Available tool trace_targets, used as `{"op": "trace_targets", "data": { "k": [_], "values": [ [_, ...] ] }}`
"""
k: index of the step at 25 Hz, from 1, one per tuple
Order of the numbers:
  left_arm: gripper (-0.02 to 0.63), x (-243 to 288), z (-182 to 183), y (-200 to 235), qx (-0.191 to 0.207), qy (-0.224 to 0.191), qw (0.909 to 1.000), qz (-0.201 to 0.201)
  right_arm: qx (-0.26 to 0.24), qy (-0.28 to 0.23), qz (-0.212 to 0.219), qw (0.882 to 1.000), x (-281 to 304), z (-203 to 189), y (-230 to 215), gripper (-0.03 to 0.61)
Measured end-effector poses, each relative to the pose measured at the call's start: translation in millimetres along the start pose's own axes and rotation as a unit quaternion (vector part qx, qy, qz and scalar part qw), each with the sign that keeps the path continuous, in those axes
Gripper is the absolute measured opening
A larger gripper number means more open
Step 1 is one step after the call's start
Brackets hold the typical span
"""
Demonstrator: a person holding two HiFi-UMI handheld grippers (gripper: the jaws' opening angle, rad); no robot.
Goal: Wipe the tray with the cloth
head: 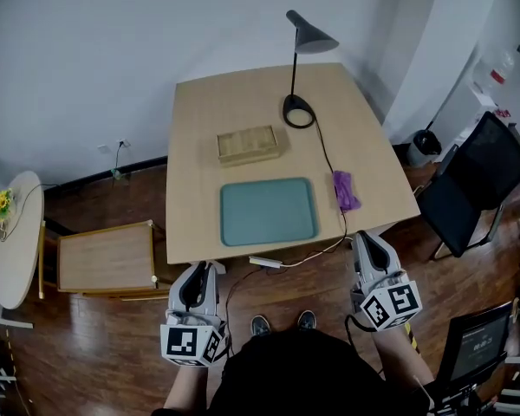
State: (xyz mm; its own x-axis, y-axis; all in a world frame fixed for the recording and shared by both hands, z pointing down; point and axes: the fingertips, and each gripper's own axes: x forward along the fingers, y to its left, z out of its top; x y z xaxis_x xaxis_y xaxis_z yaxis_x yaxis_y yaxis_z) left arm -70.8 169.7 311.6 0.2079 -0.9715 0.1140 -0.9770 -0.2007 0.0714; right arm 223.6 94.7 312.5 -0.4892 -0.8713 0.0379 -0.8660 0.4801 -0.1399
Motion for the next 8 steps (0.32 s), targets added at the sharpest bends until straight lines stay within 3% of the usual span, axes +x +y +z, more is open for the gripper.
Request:
{"op": "trace_targets", "data": {
  "k": [8],
  "values": [
    [0.066, 0.6, -1.4, -24.7, 0.005, 0.009, 0.9999, -0.01, -0.027, -0.002, 0.007, 1.0, -16.1, 0.2, -3.2, 0.005]
  ]
}}
